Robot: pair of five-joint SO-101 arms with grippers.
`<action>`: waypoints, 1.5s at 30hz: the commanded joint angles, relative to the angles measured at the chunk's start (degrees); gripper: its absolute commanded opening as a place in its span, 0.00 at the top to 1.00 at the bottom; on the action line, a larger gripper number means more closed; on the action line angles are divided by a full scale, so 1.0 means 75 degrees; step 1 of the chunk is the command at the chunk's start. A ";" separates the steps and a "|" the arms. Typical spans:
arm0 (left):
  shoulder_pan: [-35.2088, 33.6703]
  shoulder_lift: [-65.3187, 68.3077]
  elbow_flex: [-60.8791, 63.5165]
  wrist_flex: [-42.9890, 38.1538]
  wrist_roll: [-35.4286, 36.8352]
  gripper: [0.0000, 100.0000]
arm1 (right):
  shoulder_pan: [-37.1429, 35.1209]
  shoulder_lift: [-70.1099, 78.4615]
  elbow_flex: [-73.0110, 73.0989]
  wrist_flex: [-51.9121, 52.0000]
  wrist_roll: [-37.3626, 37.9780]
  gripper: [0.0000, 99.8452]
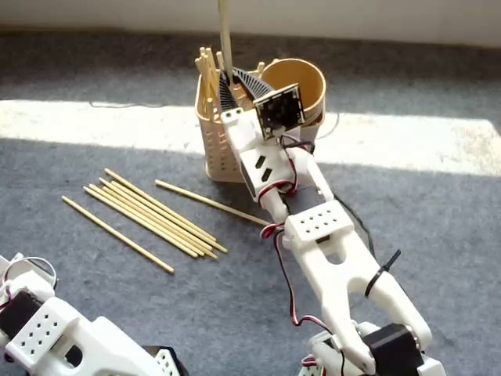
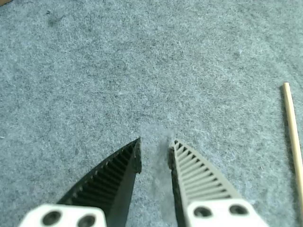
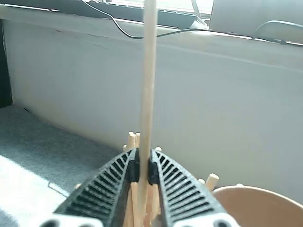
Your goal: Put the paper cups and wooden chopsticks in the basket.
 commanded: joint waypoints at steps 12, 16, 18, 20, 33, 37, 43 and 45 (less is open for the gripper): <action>0.0088 -0.0111 -0.0029 -0.0141 0.0023 0.89 | -0.0498 -0.0756 -0.0358 0.0967 0.0082 1.00; 0.0088 -0.0111 -0.0029 -0.0141 0.0023 0.89 | -0.0299 -0.1213 -0.0404 0.1073 0.0070 1.00; 0.0088 -0.0111 -0.0029 -0.0141 0.0023 0.89 | -0.0311 -0.1530 -0.0404 0.1319 0.0070 1.00; 0.0088 -0.0111 -0.0029 -0.0141 0.0023 0.89 | -0.0428 -0.1788 -0.0428 0.1495 0.0070 1.00; 0.0088 -0.0111 -0.0029 -0.0141 0.0023 0.89 | -0.0416 -0.1424 -0.0416 0.1495 0.0070 1.00; 0.0088 -0.0111 -0.0029 -0.0141 0.0023 0.89 | -0.0287 -0.0850 -0.0416 0.0990 0.0070 1.00; 0.0088 -0.0111 -0.0029 -0.0141 0.0023 0.89 | -0.0135 -0.0064 -0.0416 0.0674 0.0070 1.00; 0.0088 -0.0111 -0.0029 -0.0141 0.0023 0.89 | -0.0135 0.0076 -0.0393 0.0674 0.0070 1.00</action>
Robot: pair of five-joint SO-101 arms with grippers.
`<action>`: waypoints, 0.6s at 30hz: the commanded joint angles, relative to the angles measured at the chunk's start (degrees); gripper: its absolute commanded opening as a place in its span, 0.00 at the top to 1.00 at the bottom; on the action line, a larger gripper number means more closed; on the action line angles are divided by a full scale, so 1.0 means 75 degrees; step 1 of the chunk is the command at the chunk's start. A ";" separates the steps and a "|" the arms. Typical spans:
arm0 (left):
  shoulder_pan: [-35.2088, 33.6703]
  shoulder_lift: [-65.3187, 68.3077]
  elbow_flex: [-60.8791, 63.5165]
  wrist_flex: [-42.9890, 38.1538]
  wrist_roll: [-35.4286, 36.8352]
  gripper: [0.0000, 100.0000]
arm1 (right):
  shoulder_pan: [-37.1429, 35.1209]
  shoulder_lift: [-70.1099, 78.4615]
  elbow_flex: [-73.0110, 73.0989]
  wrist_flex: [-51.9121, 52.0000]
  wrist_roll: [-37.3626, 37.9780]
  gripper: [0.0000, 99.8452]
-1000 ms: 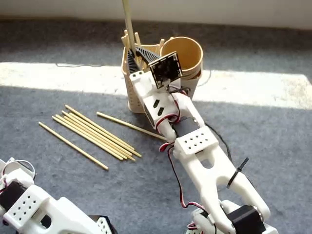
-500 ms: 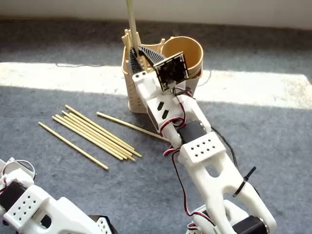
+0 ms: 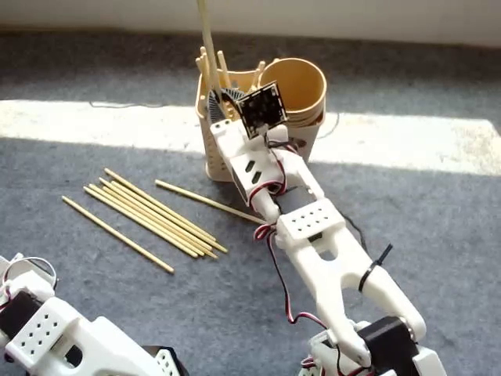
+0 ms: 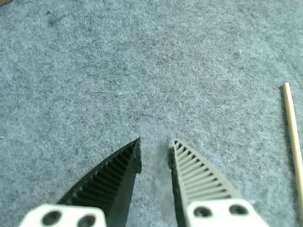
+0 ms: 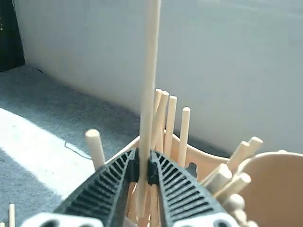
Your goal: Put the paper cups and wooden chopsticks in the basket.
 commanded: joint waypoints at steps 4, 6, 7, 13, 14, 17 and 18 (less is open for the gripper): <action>0.0088 -0.0111 -0.0029 -0.0141 0.0012 0.89 | 0.0123 0.0123 -0.0193 -0.0217 0.0047 0.99; 0.0088 -0.0111 -0.0029 -0.0141 0.0012 0.89 | 0.0123 0.0123 -0.0193 -0.0158 0.0047 0.98; 0.0088 -0.0111 -0.0029 -0.0141 0.0012 0.89 | 0.0123 0.0123 -0.0193 -0.0158 0.0047 0.96; 0.0088 -0.0111 -0.0029 -0.0141 0.0012 0.89 | 0.0123 -0.0006 -0.0170 -0.0158 0.0070 0.85; 0.0088 -0.0111 -0.0029 -0.0141 0.0012 0.89 | 0.0123 -0.0147 -0.0158 -0.0147 0.0070 0.85; 0.0088 -0.0111 -0.0029 -0.0141 0.0012 0.89 | 0.0111 -0.0604 -0.0170 0.0100 0.0070 0.85; 0.0088 -0.0111 -0.0029 -0.0141 0.0012 0.89 | 0.0100 -0.0768 -0.0193 0.0334 0.0070 0.85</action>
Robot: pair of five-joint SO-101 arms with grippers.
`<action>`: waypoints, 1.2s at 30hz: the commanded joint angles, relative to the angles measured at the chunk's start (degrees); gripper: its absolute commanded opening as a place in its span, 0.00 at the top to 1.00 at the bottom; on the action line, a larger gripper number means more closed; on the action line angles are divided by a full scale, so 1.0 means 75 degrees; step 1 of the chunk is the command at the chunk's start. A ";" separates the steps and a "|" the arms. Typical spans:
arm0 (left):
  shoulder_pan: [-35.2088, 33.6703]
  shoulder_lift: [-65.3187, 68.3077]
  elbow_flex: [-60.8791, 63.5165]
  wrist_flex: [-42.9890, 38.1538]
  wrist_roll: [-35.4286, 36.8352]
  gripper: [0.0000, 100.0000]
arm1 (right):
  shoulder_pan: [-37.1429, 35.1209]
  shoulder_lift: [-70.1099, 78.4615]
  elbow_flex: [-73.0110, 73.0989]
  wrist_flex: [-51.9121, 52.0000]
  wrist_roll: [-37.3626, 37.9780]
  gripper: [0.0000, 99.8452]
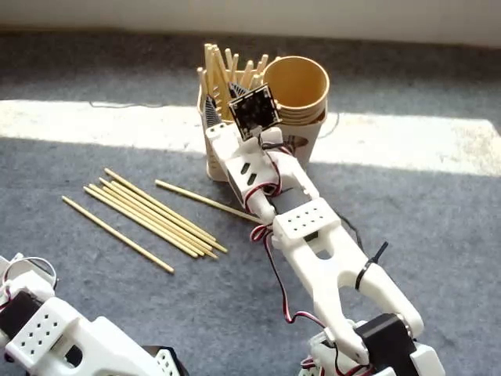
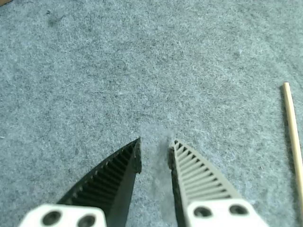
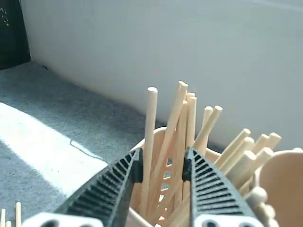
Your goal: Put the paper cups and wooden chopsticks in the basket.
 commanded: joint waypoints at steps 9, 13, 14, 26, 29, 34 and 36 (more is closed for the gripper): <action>0.0088 -0.0111 -0.0029 -0.0141 0.0012 0.89 | -0.0123 -0.2432 -0.0229 0.1647 0.0070 0.87; 0.0088 -0.0111 -0.0029 -0.0141 0.0012 0.89 | -0.0557 -0.3347 -0.0217 0.2374 0.0094 1.00; 0.0088 -0.0111 -0.0029 -0.0141 0.0012 0.89 | -0.0615 -0.3522 -0.0193 0.2549 0.0105 1.00; 0.0088 -0.0111 -0.0029 -0.0141 0.0012 0.89 | -0.0615 -0.4671 -0.0147 0.5925 0.0059 1.00; 0.0088 -0.0111 -0.0029 -0.0141 0.0012 0.89 | -0.0615 -0.5105 0.0416 0.6171 0.0059 1.00; 0.0088 -0.0111 -0.0029 -0.0141 0.0012 0.89 | -0.0615 -0.6125 0.1975 0.6171 0.0059 1.00; 0.0100 -0.0111 -0.0029 -0.0141 0.0012 0.89 | -0.0615 -0.6570 0.2549 0.6171 0.0059 1.00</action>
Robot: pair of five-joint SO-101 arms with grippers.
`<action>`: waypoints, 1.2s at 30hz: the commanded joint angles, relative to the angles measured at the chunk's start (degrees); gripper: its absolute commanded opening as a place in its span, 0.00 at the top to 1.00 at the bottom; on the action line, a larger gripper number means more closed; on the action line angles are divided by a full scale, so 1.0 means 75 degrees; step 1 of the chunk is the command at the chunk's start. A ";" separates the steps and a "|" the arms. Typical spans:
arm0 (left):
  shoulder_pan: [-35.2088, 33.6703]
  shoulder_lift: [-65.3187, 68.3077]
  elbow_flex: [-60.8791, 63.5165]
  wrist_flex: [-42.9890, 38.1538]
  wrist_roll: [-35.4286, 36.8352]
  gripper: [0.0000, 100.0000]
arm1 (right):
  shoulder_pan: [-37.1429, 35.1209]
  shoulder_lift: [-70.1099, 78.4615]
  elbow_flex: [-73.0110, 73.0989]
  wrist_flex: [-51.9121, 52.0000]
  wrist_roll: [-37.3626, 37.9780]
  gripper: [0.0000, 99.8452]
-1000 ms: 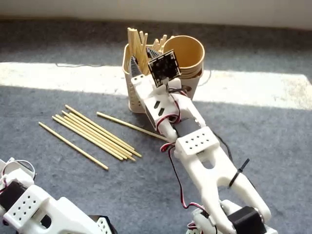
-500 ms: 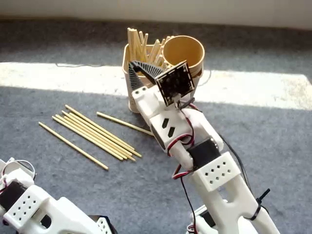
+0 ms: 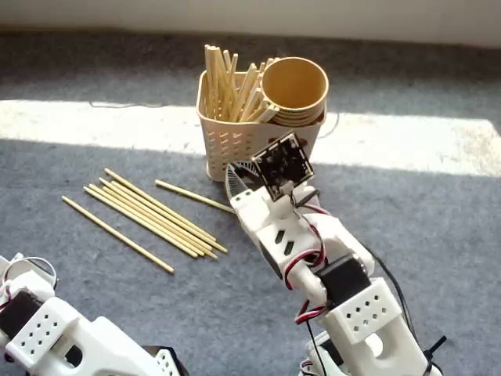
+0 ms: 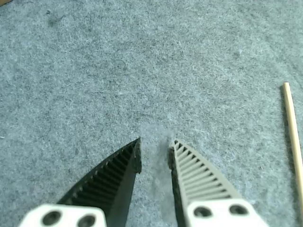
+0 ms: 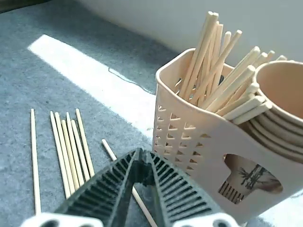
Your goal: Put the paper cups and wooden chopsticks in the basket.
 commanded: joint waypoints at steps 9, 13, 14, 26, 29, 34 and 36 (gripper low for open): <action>0.0135 -0.0111 -0.0018 -0.0141 0.0012 0.89 | -0.0076 -0.2432 0.2796 0.0018 0.0047 1.00; 0.0135 -0.0111 -0.0018 -0.0141 0.0012 0.89 | -0.0053 -0.3347 0.3710 0.0018 0.0047 1.00; 0.0147 -0.0111 -0.0018 -0.0141 0.0012 0.89 | -0.0053 -0.3604 0.3968 0.0018 0.0047 1.00; 0.0158 -0.0111 -0.0018 -0.0141 0.0012 0.89 | -0.0006 -0.5761 0.6300 0.0018 0.0047 1.00; 0.0217 -0.0111 -0.0053 -0.0141 0.0012 0.89 | 0.0018 -0.5878 0.6347 -0.0041 0.0082 1.00; 0.1119 -0.0111 -0.0088 -0.0094 -0.0656 0.89 | 0.0486 -0.5867 0.6347 -0.0088 0.0059 1.00; 0.1448 -0.0111 -0.0123 -0.0094 -0.0903 0.89 | 0.0733 -0.5867 0.6347 -0.0088 0.0059 1.00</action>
